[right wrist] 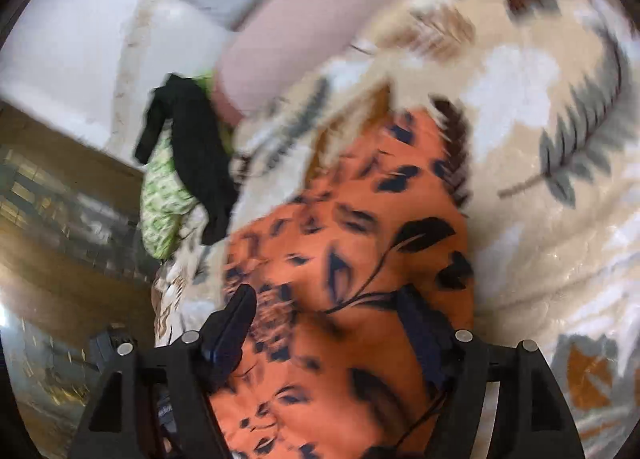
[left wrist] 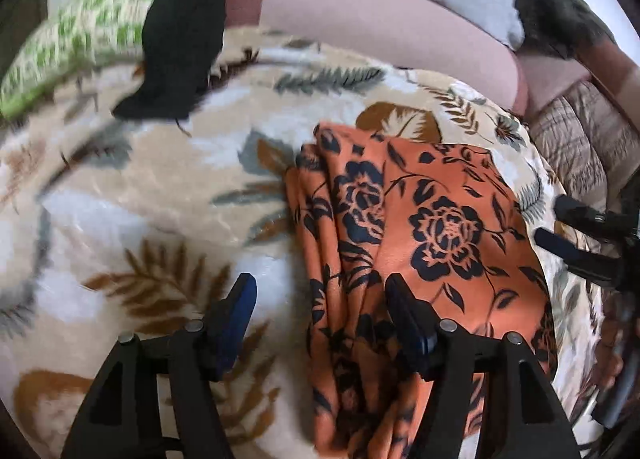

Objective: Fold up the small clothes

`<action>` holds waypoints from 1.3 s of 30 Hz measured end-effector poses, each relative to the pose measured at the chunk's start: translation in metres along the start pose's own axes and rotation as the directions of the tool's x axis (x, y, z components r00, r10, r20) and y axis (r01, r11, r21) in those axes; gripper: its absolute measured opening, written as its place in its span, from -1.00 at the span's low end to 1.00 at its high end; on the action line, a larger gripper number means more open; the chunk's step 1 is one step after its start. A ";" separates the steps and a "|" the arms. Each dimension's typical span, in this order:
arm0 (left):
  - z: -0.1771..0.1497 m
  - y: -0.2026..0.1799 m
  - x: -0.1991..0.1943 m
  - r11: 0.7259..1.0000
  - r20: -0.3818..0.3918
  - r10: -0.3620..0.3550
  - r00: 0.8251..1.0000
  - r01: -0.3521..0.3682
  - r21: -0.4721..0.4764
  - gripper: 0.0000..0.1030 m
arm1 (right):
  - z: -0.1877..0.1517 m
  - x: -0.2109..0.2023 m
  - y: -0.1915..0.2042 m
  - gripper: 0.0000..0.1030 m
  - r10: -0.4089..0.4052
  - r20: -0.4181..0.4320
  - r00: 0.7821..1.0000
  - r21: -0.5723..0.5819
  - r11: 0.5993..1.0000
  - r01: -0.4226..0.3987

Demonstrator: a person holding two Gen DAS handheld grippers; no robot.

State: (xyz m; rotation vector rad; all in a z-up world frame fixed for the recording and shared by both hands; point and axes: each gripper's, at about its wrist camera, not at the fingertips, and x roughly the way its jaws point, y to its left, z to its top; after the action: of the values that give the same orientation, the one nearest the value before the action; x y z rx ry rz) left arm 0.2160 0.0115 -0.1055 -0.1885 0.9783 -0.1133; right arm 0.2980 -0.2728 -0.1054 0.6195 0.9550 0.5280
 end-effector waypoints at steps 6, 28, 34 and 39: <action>-0.018 0.003 -0.020 1.000 -0.003 0.004 1.000 -0.004 -0.025 0.31 | -0.053 -0.030 0.020 0.48 -0.007 -0.008 1.000 -0.054 0.999 0.007; -0.116 -0.021 -0.149 0.985 0.172 0.139 0.975 -0.154 0.079 0.73 | -0.198 -0.126 0.094 0.89 -0.543 0.229 0.808 -0.176 0.793 0.583; -0.129 -0.027 -0.163 0.977 0.187 0.172 0.967 -0.192 0.095 0.73 | -0.221 -0.127 0.100 0.89 -0.609 0.231 0.759 -0.231 0.723 0.651; -0.128 -0.032 -0.172 0.974 0.192 0.190 0.963 -0.210 0.086 0.82 | -0.214 -0.140 0.114 1.00 -0.580 0.273 0.768 -0.228 0.736 0.637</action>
State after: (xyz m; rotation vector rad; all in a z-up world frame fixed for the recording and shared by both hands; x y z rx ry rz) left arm 0.0137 -0.0024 -0.0286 -0.0009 0.8006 0.0378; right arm 0.0296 -0.2311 -0.0382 0.0390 0.8153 0.0125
